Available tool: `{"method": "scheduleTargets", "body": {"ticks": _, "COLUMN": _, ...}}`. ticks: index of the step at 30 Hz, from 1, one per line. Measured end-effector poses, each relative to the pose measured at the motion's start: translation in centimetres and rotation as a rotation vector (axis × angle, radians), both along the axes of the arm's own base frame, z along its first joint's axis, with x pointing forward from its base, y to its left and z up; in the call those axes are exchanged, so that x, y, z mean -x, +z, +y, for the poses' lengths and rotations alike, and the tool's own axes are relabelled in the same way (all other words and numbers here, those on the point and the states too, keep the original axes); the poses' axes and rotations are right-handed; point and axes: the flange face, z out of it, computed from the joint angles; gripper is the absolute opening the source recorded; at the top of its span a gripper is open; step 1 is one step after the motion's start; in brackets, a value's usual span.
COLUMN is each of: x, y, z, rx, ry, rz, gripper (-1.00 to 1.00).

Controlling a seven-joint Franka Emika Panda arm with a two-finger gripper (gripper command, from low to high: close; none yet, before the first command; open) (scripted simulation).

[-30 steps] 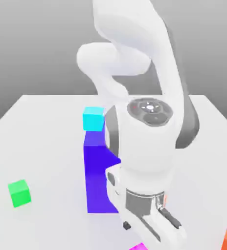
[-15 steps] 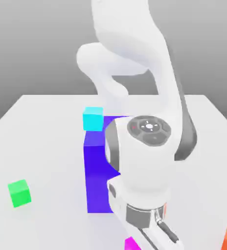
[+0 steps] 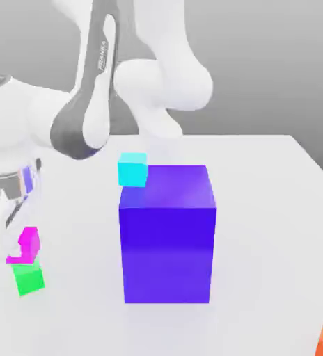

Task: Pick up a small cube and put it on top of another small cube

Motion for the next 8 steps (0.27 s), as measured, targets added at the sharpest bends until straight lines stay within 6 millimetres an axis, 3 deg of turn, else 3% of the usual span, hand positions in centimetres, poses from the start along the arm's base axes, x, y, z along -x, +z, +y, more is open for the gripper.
{"method": "scheduleTargets", "body": {"ticks": 4, "x": -0.2, "y": -4.2, "z": 0.6, "rx": -0.001, "ry": 0.018, "rz": -0.001, "gripper": -1.00}}
{"method": "scheduleTargets", "body": {"ticks": 5, "x": -0.1, "y": -5.1, "z": 0.6, "rx": -0.001, "ry": 0.018, "rz": -0.001, "gripper": 1.00}}
{"method": "scheduleTargets", "body": {"ticks": 8, "x": -0.1, "y": -5.1, "z": 0.6, "rx": -0.001, "ry": 0.018, "rz": -0.001, "gripper": 1.00}}
